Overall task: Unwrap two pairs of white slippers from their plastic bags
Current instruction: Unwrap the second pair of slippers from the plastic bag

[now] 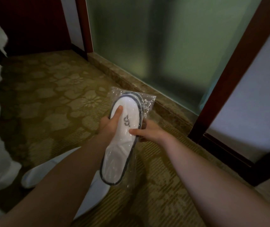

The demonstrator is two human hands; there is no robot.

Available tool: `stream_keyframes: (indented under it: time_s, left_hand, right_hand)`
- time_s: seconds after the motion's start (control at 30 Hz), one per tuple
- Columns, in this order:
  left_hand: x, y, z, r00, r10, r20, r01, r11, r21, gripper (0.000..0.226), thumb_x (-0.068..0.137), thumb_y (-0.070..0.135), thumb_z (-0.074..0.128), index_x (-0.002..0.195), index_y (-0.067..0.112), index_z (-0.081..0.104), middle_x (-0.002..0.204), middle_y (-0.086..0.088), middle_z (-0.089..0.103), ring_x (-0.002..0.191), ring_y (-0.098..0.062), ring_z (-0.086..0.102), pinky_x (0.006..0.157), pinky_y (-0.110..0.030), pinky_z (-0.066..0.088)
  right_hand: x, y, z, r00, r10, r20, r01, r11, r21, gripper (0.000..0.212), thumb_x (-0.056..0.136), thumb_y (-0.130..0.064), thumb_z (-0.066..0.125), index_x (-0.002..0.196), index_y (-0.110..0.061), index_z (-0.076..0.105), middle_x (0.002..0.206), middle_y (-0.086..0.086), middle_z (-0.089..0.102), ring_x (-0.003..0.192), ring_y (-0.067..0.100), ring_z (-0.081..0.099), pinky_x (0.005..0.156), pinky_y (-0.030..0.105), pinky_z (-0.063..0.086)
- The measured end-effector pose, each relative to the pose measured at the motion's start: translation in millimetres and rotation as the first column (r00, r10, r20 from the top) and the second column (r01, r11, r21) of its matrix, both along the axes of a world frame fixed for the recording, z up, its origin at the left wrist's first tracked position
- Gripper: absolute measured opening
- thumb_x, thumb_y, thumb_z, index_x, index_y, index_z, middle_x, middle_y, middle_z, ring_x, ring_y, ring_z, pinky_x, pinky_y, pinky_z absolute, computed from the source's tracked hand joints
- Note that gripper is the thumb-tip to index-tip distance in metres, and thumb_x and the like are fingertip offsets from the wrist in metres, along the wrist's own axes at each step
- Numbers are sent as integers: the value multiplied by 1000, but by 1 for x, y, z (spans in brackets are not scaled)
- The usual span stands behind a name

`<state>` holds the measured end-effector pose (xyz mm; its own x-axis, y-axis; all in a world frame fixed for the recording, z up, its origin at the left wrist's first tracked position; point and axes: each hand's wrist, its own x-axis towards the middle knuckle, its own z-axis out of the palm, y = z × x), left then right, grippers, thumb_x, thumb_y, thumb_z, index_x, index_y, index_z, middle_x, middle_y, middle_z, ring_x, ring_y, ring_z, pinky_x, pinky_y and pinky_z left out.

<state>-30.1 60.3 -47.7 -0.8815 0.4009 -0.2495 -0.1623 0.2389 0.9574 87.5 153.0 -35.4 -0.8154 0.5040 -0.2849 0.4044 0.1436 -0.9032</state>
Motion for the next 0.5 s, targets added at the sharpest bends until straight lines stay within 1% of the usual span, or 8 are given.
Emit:
stream_keyframes:
  time_s: [0.07,0.13,0.2,0.23,0.27,0.33,0.4,0.5]
  left_hand:
    - [-1,-1,3,999,4,-51,-6,1000,-28,69,81,61,54,119,4,61,119,-15,64,98,-29,59,82,-31,45]
    - [-1,-4,8,994,2,-105,-12,996,-87,73,83,61,52,121,-2,58,119,-18,62,105,-33,59,81,-30,43]
    - [-3,-9,9,990,2,-138,-18,994,-112,73,83,60,53,117,-4,60,109,-18,62,96,-30,58,81,-30,46]
    - [-5,-12,8,988,-5,-154,-15,992,-125,72,82,60,54,113,-4,63,105,-17,63,92,-28,58,83,-31,48]
    - [-6,-16,9,985,-21,-173,-4,990,-142,72,81,62,55,110,-3,64,102,-16,64,93,-28,60,86,-33,51]
    - [-11,-24,8,981,-54,-187,20,983,-183,73,78,66,54,107,0,66,97,-14,64,100,-33,63,91,-40,52]
    - [-15,-31,10,980,-85,-177,44,973,-225,75,77,67,54,110,1,64,101,-14,64,104,-35,62,93,-42,51]
    - [-22,-39,10,962,-160,-220,89,950,-299,77,78,67,53,113,0,63,112,-19,66,104,-36,63,92,-43,52]
  right_hand:
    - [3,-3,4,999,32,-3,-32,998,61,25,81,-29,70,102,-23,58,94,-4,65,81,12,64,69,24,55]
    - [5,-6,7,999,30,-29,-28,996,84,37,83,-36,67,115,-20,54,98,-2,65,82,12,64,68,23,53]
    - [7,-6,7,995,-58,-75,68,989,131,56,84,-41,64,131,-19,44,114,1,61,97,19,63,80,33,55]
    - [8,-5,7,987,-120,-109,140,969,205,64,83,-43,63,137,-20,38,117,1,58,104,22,60,87,40,54]
    - [10,-2,6,976,-168,-137,203,928,313,69,82,-45,63,140,-22,33,121,2,56,110,23,58,92,44,52]
    - [16,4,6,963,-206,-173,267,807,527,78,81,-50,61,145,-23,26,135,4,49,120,23,52,95,41,48]
    - [22,10,6,965,-188,-182,262,696,669,81,80,-52,60,147,-25,23,141,4,43,125,20,47,92,34,46]
    - [27,16,2,982,-146,-123,184,554,812,71,83,-43,62,145,-27,30,139,2,41,126,18,43,86,27,43]
